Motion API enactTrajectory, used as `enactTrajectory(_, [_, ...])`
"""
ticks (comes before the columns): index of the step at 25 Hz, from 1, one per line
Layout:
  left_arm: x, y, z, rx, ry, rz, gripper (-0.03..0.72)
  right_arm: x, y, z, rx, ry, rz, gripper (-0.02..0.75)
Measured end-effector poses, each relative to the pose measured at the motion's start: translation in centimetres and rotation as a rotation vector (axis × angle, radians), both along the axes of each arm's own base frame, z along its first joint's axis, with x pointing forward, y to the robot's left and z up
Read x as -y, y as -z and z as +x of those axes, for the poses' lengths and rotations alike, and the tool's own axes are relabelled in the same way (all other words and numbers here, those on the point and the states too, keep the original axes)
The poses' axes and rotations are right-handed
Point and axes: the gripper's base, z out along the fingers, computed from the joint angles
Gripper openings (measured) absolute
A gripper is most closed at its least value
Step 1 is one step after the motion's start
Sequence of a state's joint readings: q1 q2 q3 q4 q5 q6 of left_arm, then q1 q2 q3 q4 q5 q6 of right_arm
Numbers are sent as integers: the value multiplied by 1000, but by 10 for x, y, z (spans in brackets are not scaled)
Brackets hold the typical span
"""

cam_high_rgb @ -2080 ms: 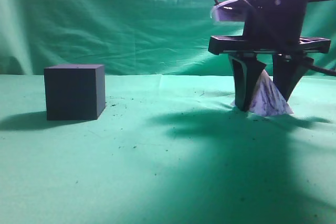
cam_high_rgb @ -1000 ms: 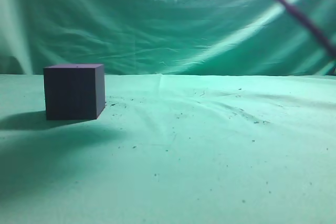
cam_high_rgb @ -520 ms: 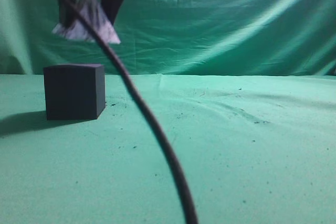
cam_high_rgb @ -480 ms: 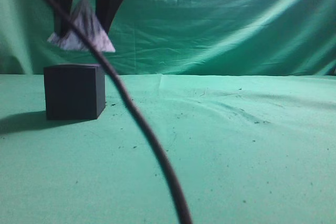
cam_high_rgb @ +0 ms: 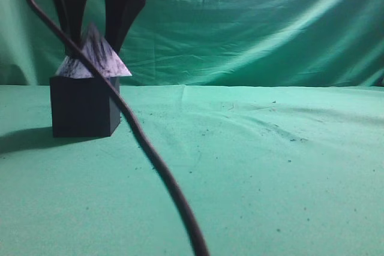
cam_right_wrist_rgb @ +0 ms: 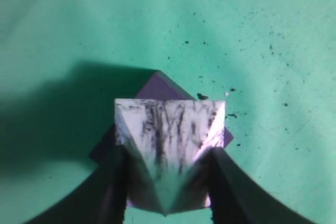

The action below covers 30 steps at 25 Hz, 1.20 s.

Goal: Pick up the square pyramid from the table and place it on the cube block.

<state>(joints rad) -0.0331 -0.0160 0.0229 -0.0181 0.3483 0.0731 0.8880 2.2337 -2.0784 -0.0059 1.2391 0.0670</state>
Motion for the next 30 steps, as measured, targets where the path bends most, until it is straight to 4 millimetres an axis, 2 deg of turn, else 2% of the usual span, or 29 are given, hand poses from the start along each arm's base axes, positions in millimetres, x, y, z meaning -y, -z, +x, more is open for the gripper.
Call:
enactTrajectory(1, [0,0,0,0,0,0,0,0,0,0,1,0,1,325])
enactTrajectory(4, [0,0,0,0,0,0,0,0,2,0,-4,0,-5,530])
enactTrajectory(6, [0,0,0,0,0,0,0,0,-9,0,14,0,18,627])
enactTrajectory(7, [0,0,0,0,0,0,0,0,-18,0,29,0,36,655])
enactTrajectory(10, [0,0,0,0,0,0,0,3,-60,-3,97,10,131,643])
enactTrajectory(13, [0,0,0,0,0,0,0,14,-108,-13,157,16,232,473])
enactTrajectory(16, [0,0,0,0,0,0,0,37,-162,-33,223,17,326,194])
enactTrajectory(17, [0,0,0,0,0,0,0,45,-176,-39,241,18,351,114])
enactTrajectory(18, [0,0,0,0,0,0,0,55,-195,-47,268,18,385,72])
enactTrajectory(21, [0,0,0,0,0,0,0,88,-243,-74,340,12,481,73])
enactTrajectory(23, [0,0,0,0,0,0,0,113,-268,-95,382,-1,525,73])
enactTrajectory(26, [0,0,0,0,0,0,0,149,-281,-125,399,-18,535,73])
enactTrajectory(30, [0,0,0,0,0,0,0,193,-270,-161,370,-10,511,73])
